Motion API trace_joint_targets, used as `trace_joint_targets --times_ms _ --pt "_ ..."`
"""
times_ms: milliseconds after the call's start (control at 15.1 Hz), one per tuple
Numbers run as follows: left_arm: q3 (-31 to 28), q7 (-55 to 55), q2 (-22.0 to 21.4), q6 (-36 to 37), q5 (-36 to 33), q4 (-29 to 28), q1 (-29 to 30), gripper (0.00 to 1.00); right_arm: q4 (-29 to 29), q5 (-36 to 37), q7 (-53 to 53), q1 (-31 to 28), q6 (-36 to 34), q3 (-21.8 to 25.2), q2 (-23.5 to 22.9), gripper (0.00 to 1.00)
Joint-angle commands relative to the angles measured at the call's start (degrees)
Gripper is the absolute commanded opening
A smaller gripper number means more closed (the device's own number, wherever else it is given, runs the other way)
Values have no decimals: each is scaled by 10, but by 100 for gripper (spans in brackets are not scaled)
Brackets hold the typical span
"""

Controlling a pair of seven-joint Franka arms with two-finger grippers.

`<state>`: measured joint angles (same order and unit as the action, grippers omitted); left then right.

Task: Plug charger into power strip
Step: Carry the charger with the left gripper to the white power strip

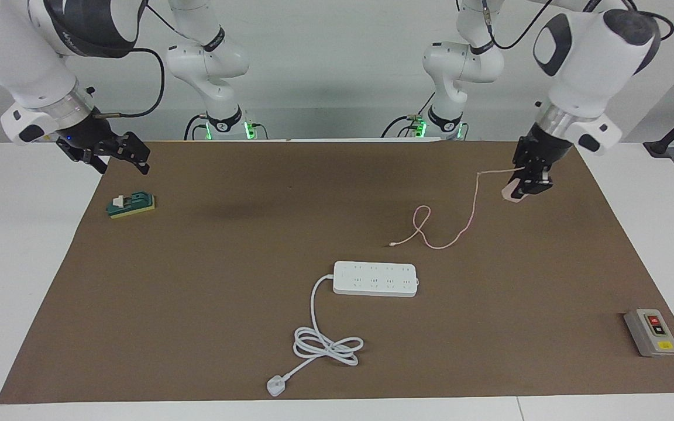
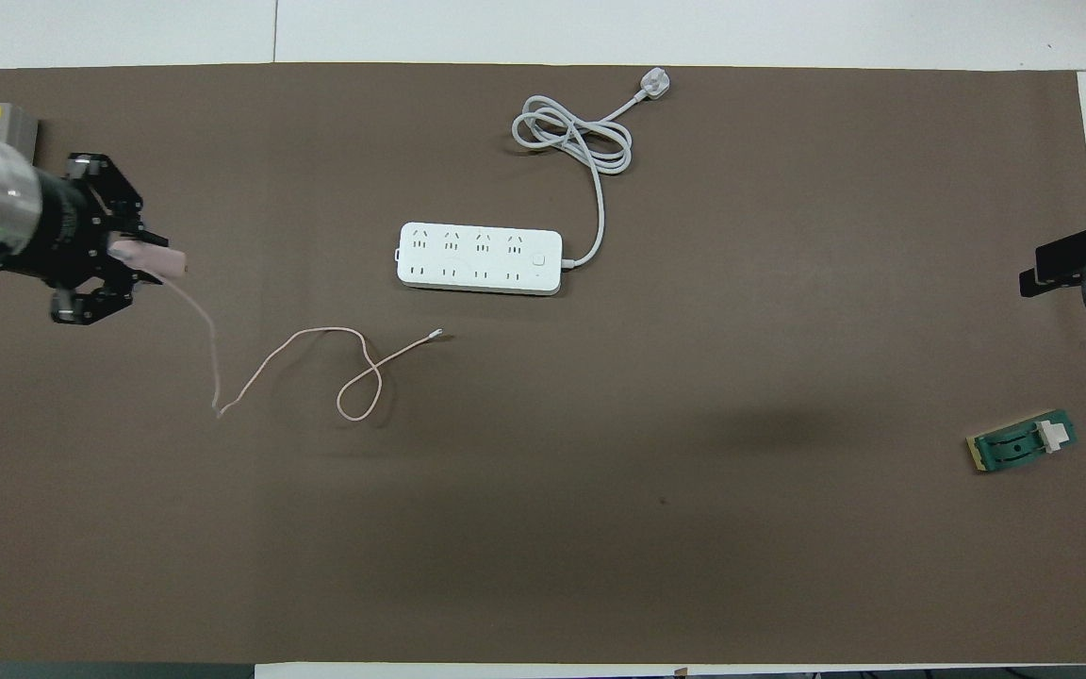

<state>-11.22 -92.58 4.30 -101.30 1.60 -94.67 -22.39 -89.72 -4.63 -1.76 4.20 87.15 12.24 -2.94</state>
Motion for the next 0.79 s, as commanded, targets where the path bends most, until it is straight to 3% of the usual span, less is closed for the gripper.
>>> trace_joint_targets --times_ms 0,729 --pt "-7 -106 86 1 -42 58 -58 0 3 10 -8 -6 -11 -4 2 100" --pt "-7 -226 177 -18 -71 65 -162 0 3 10 -8 -6 -11 -4 3 100"
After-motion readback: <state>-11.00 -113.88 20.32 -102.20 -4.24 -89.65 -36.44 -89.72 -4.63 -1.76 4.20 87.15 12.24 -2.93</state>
